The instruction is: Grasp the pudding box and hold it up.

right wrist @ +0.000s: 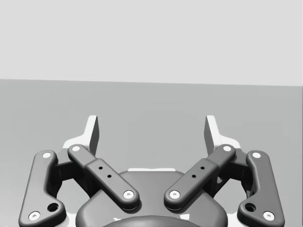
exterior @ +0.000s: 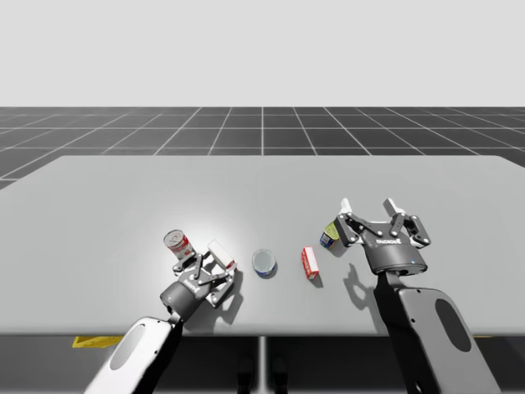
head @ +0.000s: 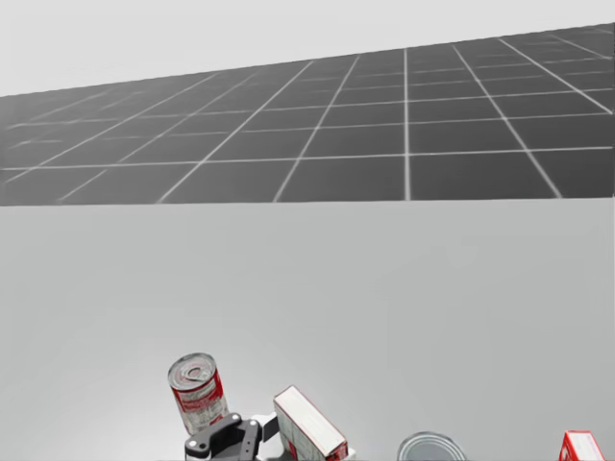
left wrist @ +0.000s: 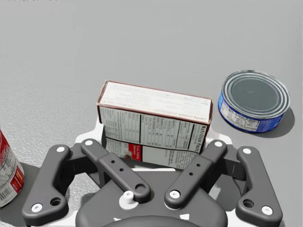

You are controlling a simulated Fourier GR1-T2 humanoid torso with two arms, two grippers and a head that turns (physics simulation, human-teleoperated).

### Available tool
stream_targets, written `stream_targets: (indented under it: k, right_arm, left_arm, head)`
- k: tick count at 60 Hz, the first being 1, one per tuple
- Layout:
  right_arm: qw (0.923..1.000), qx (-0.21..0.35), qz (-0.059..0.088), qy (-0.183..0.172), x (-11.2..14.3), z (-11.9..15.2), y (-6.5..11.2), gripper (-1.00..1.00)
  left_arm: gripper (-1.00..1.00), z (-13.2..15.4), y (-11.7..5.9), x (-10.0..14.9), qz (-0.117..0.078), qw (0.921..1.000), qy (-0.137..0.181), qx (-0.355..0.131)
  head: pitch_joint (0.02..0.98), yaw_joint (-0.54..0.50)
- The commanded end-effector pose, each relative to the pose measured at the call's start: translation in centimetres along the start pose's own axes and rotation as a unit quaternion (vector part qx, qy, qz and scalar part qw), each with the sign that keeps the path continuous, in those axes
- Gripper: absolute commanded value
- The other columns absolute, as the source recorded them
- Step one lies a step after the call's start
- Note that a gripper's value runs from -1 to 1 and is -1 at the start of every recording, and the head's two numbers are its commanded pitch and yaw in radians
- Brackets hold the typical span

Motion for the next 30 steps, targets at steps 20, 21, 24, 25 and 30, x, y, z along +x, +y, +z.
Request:
stream_targets:
  k: [20,21,24,25,30]
  right_arm:
    - [0.9999,0.003,-0.011,0.013,0.0,-0.1,-0.2,-1.0]
    - [0.9998,0.003,-0.011,0.014,0.0,0.0,-0.2,-1.0]
    - [0.9998,0.003,-0.013,0.014,0.0,0.0,-0.2,-1.0]
    - [0.9998,0.003,-0.013,0.015,0.0,0.0,-0.2,-1.0]
    - [0.9998,0.003,-0.013,0.013,-0.1,-0.1,-0.3,-1.0]
  left_arm:
    - [1.0,1.5,-1.8,1.9,-0.034,0.9982,0.01,-0.048]
    - [1.0,1.6,-1.8,2.2,-0.038,0.9981,0.008,-0.048]
    - [1.0,1.7,-1.8,2.7,-0.041,0.998,0.004,-0.048]
    - [1.0,1.8,-1.8,3.2,-0.044,0.9979,0.003,-0.046]
    - [1.0,2.1,-1.7,4.2,-0.052,0.9976,-0.002,-0.045]
  head:
    - [0.463,0.23]
    - [0.463,0.23]
    - [0.461,0.23]
    - [0.461,0.23]
    - [0.459,0.24]
